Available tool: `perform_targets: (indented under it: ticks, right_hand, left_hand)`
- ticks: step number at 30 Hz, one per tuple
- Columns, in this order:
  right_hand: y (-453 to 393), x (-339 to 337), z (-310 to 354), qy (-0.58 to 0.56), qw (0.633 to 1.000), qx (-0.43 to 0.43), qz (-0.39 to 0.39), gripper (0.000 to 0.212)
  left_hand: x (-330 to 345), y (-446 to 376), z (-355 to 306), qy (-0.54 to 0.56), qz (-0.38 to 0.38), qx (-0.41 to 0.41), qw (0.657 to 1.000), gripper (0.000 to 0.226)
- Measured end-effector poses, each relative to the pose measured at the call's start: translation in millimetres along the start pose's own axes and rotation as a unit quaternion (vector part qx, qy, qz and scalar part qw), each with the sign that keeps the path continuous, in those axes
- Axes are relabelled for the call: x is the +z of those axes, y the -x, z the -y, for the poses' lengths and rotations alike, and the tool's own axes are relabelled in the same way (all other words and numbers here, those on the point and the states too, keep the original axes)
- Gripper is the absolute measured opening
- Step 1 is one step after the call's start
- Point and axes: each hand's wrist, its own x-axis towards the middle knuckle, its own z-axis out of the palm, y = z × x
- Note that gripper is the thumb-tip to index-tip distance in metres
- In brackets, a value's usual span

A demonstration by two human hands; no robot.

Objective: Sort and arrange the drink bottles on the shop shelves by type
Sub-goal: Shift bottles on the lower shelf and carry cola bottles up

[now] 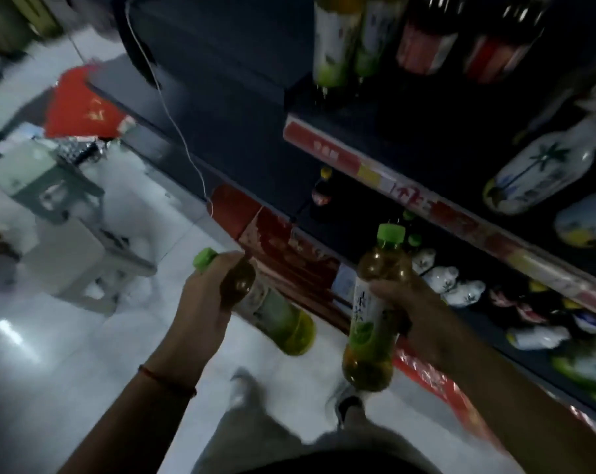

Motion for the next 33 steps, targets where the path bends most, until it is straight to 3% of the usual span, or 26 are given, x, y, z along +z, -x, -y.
perform_targets:
  ticks: [3, 9, 12, 16, 24, 29, 31, 33]
  right_hand:
    - [17.4, 37.1, 17.1, 0.049, 0.996, -0.069, -0.043, 0.046]
    - [42.3, 92.2, 62.7, -0.031, 0.961, -0.242, -0.129, 0.041]
    - [46.1, 100.0, 90.9, -0.043, 0.941, -0.283, -0.181, 0.031]
    - [38.0, 91.3, 130.4, -0.025, 0.914, -0.306, -0.265, 0.042]
    - [-15.1, 28.1, 191.3, 0.024, 0.864, -0.312, -0.394, 0.063]
    - [-48.2, -8.4, 211.6, 0.092, 0.834, -0.324, -0.438, 0.061]
    - [-56.7, -19.8, 214.0, 0.139, 0.818, -0.333, -0.448, 0.053]
    - [-60.4, -27.2, 216.8, 0.176, 0.801, -0.332, -0.466, 0.046]
  left_hand:
    - [-7.1, 2.1, -38.0, -0.01, 0.044, 0.051, 0.998, 0.008]
    - [29.9, -13.8, -143.5, -0.007, 0.145, 0.105, 0.984, 0.01]
    - [62.8, -14.8, -187.3, -0.011, 0.194, 0.156, 0.968, 0.009]
    - [116.1, -19.1, -218.1, -0.034, 0.245, 0.223, 0.943, 0.008]
    - [219.6, -70.3, -196.4, -0.157, 0.208, 0.289, 0.921, 0.018]
    - [255.7, -95.8, -170.6, -0.195, 0.179, 0.295, 0.918, 0.014]
    - [260.6, -104.2, -160.7, -0.214, 0.184, 0.346, 0.895, 0.014]
    - [260.5, -110.4, -154.6, -0.242, 0.206, 0.419, 0.85, 0.028]
